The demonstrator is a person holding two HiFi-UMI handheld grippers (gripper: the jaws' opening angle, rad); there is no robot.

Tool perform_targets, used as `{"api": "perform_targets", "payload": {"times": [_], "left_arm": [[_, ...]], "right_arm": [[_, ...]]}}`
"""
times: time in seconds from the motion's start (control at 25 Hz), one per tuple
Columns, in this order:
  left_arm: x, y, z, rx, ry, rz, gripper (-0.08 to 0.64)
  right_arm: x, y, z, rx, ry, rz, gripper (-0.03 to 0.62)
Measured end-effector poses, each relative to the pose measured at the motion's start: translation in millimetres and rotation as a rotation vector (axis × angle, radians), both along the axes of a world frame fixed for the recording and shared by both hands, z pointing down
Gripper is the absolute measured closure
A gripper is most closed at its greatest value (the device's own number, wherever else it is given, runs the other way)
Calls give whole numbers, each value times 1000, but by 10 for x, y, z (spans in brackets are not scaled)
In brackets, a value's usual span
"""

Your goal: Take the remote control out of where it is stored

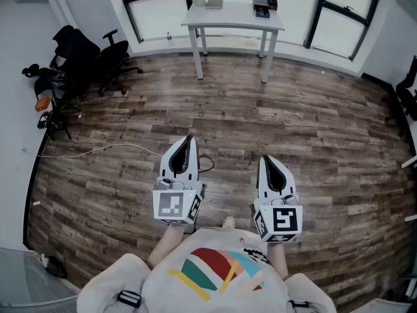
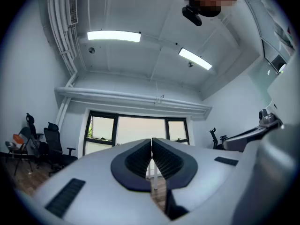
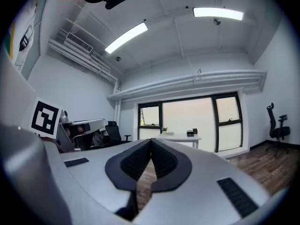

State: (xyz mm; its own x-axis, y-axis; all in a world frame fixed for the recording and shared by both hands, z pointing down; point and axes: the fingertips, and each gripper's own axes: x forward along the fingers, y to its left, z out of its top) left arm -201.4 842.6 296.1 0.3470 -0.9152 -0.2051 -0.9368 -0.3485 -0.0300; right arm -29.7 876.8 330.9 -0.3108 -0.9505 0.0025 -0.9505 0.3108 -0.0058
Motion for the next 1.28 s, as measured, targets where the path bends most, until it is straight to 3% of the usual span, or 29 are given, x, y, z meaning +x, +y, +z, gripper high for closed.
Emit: {"api": "perform_targets", "payload": {"times": [0.36, 0.6, 0.76, 0.92, 1.28], "left_arm": [[-53, -98, 49, 21, -1, -46, 551], [-84, -148, 31, 15, 0, -64, 551], [-74, -135, 18, 19, -11, -63, 551], [-50, -138, 43, 3, -21, -59, 551], [78, -112, -2, -8, -86, -29, 551]], "right_arm": [[-6, -186, -29, 39, 27, -27, 591], [-39, -254, -156, 89, -158, -116, 589], [-54, -259, -152, 109, -129, -116, 589], [-66, -205, -168, 93, -195, -166, 589], [69, 12, -49, 60, -219, -99, 588]]}}
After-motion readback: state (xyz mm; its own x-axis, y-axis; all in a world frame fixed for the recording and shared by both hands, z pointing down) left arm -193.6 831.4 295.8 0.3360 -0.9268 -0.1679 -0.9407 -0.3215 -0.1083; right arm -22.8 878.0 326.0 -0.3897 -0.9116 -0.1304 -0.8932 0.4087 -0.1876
